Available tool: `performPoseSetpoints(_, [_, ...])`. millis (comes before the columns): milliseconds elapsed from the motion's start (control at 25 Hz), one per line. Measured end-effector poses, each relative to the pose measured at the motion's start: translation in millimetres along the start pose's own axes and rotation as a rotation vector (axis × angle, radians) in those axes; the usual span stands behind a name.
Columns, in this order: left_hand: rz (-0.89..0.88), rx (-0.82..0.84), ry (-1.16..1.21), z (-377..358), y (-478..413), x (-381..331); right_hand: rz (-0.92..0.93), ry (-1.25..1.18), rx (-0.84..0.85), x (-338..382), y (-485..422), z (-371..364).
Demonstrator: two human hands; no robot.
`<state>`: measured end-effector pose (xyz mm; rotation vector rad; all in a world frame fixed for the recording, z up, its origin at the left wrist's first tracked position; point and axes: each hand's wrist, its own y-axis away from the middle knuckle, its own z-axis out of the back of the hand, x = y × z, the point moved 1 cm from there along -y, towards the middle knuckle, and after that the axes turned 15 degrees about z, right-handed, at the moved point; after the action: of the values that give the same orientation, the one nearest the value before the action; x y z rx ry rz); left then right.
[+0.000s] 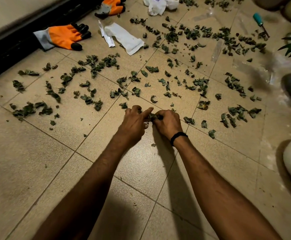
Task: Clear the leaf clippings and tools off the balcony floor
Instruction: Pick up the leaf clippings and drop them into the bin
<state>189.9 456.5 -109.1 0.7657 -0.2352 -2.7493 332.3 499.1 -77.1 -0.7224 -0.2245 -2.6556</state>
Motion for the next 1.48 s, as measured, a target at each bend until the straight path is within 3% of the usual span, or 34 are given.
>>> performPoseSetpoints(200, [-0.018,-0.178,0.139,-11,2,7,-0.108,0.062,-0.025,-15,11,38])
performPoseSetpoints(360, [0.062,-0.169,0.402,-8,15,10,-0.187,0.162,0.204,-30,23,48])
performPoseSetpoints(440, [0.068,-0.104,0.511,-6,25,6,-0.194,0.117,0.258,-33,29,44])
performPoseSetpoints(560, [0.058,0.123,0.638,-3,33,-6,-0.154,0.032,0.225,-28,31,34])
performPoseSetpoints(640, [0.039,0.147,0.58,-1,31,-13,-0.144,0.004,0.182,-25,33,29])
performPoseSetpoints(760, [-0.008,-0.041,0.254,2,28,-12,-0.208,0.009,0.14,-26,34,29])
performPoseSetpoints(920, [0.188,-0.246,-0.059,9,26,-4,-0.212,0.009,0.201,-17,33,21])
performPoseSetpoints(1200, [0.188,0.05,-0.046,9,15,13,0.003,0.147,0.091,4,26,1])
performPoseSetpoints(1480, [0.016,0.043,-0.037,-7,35,6,-0.026,0.093,-0.005,-4,30,8])
